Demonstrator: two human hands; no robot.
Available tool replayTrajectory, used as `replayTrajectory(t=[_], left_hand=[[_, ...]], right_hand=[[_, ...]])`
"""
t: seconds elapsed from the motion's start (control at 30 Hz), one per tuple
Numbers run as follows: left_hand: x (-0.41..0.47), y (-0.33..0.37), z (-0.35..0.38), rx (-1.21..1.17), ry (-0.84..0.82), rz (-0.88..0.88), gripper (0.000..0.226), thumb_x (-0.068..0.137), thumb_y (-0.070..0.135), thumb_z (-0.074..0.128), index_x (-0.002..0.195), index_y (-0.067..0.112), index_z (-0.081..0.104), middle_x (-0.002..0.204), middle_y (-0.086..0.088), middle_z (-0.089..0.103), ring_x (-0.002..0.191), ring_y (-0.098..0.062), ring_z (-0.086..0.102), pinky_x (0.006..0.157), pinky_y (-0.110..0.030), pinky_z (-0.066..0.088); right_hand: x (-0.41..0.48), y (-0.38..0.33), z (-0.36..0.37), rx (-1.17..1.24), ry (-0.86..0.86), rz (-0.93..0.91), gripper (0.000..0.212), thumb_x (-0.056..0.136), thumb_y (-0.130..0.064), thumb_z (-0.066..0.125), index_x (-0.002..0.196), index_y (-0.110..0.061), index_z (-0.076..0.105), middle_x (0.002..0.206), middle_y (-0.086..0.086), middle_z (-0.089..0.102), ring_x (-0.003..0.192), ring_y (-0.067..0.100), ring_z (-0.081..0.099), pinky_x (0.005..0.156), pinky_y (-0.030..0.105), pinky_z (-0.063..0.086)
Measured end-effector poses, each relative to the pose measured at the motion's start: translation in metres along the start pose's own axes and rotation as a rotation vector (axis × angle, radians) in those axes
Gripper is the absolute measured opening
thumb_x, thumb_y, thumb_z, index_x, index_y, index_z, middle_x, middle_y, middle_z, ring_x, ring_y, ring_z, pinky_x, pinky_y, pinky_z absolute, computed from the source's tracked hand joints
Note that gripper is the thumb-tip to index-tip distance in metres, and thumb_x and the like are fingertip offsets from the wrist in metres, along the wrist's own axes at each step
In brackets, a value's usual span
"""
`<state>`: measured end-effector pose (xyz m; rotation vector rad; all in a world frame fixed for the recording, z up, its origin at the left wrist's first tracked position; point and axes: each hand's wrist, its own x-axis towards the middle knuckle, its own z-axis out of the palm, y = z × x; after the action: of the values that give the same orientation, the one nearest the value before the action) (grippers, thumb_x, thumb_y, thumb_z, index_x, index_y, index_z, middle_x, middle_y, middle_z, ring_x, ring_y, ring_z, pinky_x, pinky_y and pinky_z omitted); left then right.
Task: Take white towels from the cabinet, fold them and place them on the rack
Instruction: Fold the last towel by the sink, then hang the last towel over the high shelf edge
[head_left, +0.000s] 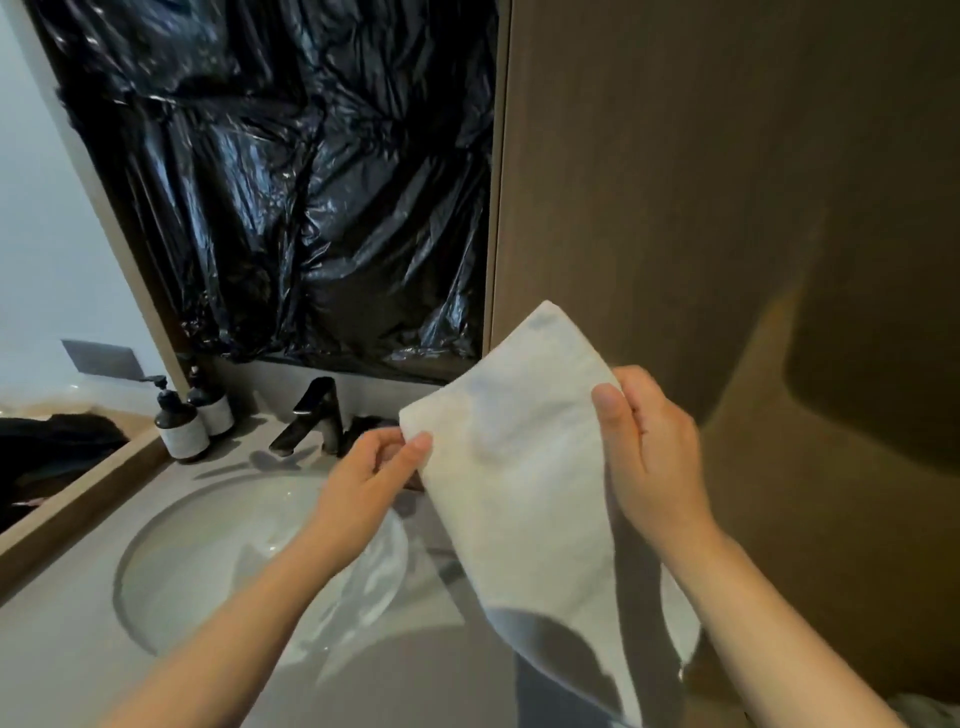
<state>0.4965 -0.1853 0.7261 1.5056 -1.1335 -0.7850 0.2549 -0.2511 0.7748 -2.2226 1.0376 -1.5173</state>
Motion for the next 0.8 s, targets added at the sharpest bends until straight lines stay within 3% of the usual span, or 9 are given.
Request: replayTrajectory(t=[0.07, 0.13, 0.2, 0.27, 0.4, 0.53, 0.6, 0.7, 0.8], left_hand=[[0.000, 0.006, 0.020, -0.162, -0.168, -0.103, 0.063, 0.078, 0.071, 0.057, 0.114, 0.020, 0.065, 0.108, 0.002, 0.073, 0.102, -0.016, 0.068, 0.095, -0.043, 0.052], [-0.002, 0.018, 0.043, -0.385, -0.299, -0.138, 0.058, 0.085, 0.057, 0.054, 0.122, 0.014, 0.063, 0.117, -0.004, 0.071, 0.108, -0.019, 0.067, 0.086, -0.033, 0.055], [-0.005, 0.036, 0.059, -0.552, -0.324, -0.099, 0.054, 0.088, 0.044, 0.055, 0.127, 0.008, 0.058, 0.120, -0.009, 0.069, 0.109, -0.022, 0.067, 0.081, -0.028, 0.056], [-0.004, 0.057, 0.067, -0.628, -0.327, -0.033, 0.051, 0.087, 0.037, 0.062, 0.127, 0.005, 0.058, 0.121, -0.013, 0.068, 0.112, -0.027, 0.065, 0.086, -0.035, 0.057], [0.001, 0.100, 0.070, -0.592, -0.281, 0.079, 0.046, 0.082, 0.027, 0.067, 0.120, 0.001, 0.063, 0.116, -0.018, 0.069, 0.108, -0.034, 0.066, 0.091, -0.043, 0.056], [0.006, 0.132, 0.072, -0.578, -0.212, 0.191, 0.038, 0.076, 0.031, 0.067, 0.103, 0.004, 0.072, 0.105, -0.017, 0.073, 0.093, -0.029, 0.072, 0.069, -0.030, 0.058], [0.006, 0.145, 0.073, -0.546, -0.190, 0.258, 0.032, 0.080, 0.035, 0.066, 0.099, 0.010, 0.075, 0.106, -0.015, 0.073, 0.096, -0.029, 0.071, 0.074, -0.032, 0.058], [0.002, 0.162, 0.076, -0.486, -0.126, 0.315, 0.033, 0.083, 0.042, 0.070, 0.100, 0.014, 0.073, 0.105, -0.013, 0.074, 0.099, -0.032, 0.069, 0.089, -0.049, 0.055], [-0.003, 0.171, 0.079, -0.452, -0.097, 0.343, 0.028, 0.083, 0.044, 0.069, 0.097, 0.020, 0.074, 0.102, -0.010, 0.074, 0.097, -0.032, 0.070, 0.088, -0.051, 0.054]], right_hand=[[0.014, -0.007, -0.019, 0.014, 0.047, 0.012, 0.025, 0.098, -0.048, 0.037, 0.092, -0.031, 0.056, 0.084, -0.014, 0.062, 0.076, 0.007, 0.060, 0.061, 0.021, 0.049], [0.026, -0.013, -0.036, 0.037, 0.108, -0.004, 0.017, 0.096, -0.046, 0.039, 0.090, -0.038, 0.052, 0.089, -0.024, 0.062, 0.081, 0.000, 0.061, 0.061, 0.009, 0.046], [0.035, -0.018, -0.052, 0.052, 0.168, -0.031, 0.018, 0.097, -0.047, 0.039, 0.089, -0.038, 0.051, 0.084, -0.029, 0.060, 0.078, -0.002, 0.061, 0.060, 0.005, 0.044], [0.043, -0.023, -0.068, 0.068, 0.217, -0.037, 0.023, 0.094, -0.053, 0.036, 0.088, -0.037, 0.051, 0.081, -0.030, 0.059, 0.075, -0.004, 0.060, 0.057, 0.004, 0.042], [0.054, -0.026, -0.096, 0.043, 0.310, -0.062, 0.025, 0.098, -0.048, 0.036, 0.083, -0.034, 0.050, 0.076, -0.023, 0.059, 0.068, -0.002, 0.058, 0.054, 0.006, 0.042], [0.063, -0.027, -0.120, -0.037, 0.397, -0.060, 0.034, 0.098, -0.052, 0.035, 0.075, -0.030, 0.045, 0.062, -0.006, 0.048, 0.055, 0.007, 0.048, 0.046, 0.017, 0.034], [0.066, -0.030, -0.130, -0.037, 0.406, -0.063, 0.032, 0.098, -0.052, 0.035, 0.075, -0.031, 0.045, 0.064, -0.008, 0.050, 0.055, 0.005, 0.048, 0.047, 0.018, 0.036], [0.068, -0.037, -0.140, -0.010, 0.411, -0.094, 0.026, 0.102, -0.044, 0.038, 0.081, -0.033, 0.048, 0.072, -0.016, 0.056, 0.059, 0.002, 0.052, 0.049, 0.013, 0.039], [0.068, -0.042, -0.146, 0.041, 0.400, -0.111, 0.024, 0.100, -0.046, 0.043, 0.083, -0.032, 0.050, 0.069, -0.018, 0.055, 0.057, 0.000, 0.050, 0.047, 0.011, 0.036]])
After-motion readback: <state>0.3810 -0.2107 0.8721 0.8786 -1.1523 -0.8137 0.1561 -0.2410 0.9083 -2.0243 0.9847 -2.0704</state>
